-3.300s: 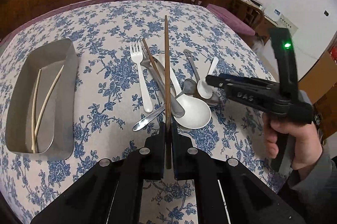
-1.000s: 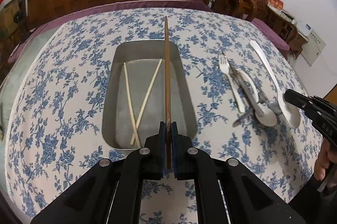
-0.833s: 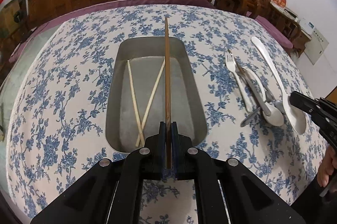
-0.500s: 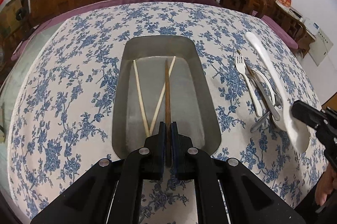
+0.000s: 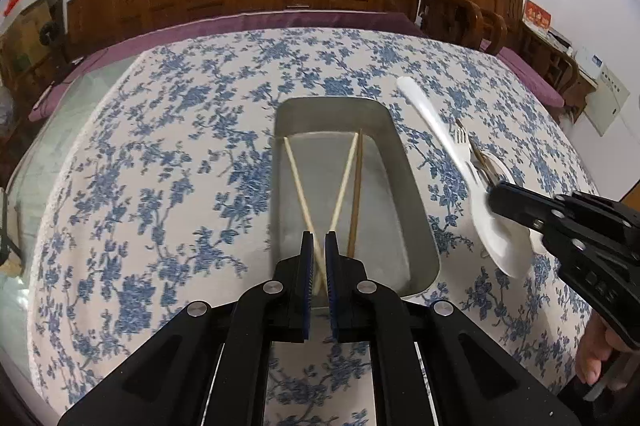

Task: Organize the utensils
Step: 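Lower the brown chopstick into the tray and open the left tool while right carries the spoon, then lower the white spoon into the metal tray and open the right tool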

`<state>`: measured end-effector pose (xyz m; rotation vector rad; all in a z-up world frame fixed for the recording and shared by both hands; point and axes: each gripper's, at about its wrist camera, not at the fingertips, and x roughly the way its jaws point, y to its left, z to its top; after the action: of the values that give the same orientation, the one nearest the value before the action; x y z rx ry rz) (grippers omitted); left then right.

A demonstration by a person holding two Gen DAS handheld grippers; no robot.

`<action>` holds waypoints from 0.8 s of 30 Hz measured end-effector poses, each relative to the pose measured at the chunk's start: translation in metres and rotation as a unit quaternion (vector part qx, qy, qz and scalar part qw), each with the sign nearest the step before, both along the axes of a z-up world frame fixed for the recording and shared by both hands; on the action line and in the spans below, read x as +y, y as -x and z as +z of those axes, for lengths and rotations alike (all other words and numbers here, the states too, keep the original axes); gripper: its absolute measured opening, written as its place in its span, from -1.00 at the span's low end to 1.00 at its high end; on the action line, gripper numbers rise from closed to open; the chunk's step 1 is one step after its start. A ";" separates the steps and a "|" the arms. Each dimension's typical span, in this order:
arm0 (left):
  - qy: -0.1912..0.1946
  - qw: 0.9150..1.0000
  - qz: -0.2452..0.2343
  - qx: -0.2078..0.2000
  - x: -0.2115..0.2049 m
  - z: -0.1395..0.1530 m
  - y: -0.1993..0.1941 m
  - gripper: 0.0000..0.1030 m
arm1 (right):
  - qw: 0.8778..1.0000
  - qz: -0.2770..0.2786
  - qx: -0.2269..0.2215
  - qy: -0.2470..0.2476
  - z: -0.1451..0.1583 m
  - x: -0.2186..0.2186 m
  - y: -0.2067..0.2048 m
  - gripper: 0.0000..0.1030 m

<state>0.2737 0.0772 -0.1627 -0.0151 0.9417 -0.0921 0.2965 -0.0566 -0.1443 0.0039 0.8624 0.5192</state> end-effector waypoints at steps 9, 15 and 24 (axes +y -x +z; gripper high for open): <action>0.005 1.000 0.009 -0.010 0.026 0.005 0.011 -0.90 | 1.000 -0.001 0.020 0.003 -0.012 0.032 -0.019 -0.95; 0.009 1.000 0.015 -0.013 0.038 0.007 0.017 -0.90 | 0.999 -0.008 0.042 0.002 -0.025 0.046 -0.035 -0.95; 0.006 1.000 0.019 -0.016 0.051 0.010 0.022 -0.90 | 0.998 -0.012 0.055 0.015 -0.041 0.064 -0.050 -0.95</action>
<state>0.2516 0.1280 -0.1522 -0.0421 0.9090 -0.0622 0.3463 0.0077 -0.1851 0.0150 0.9772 0.4868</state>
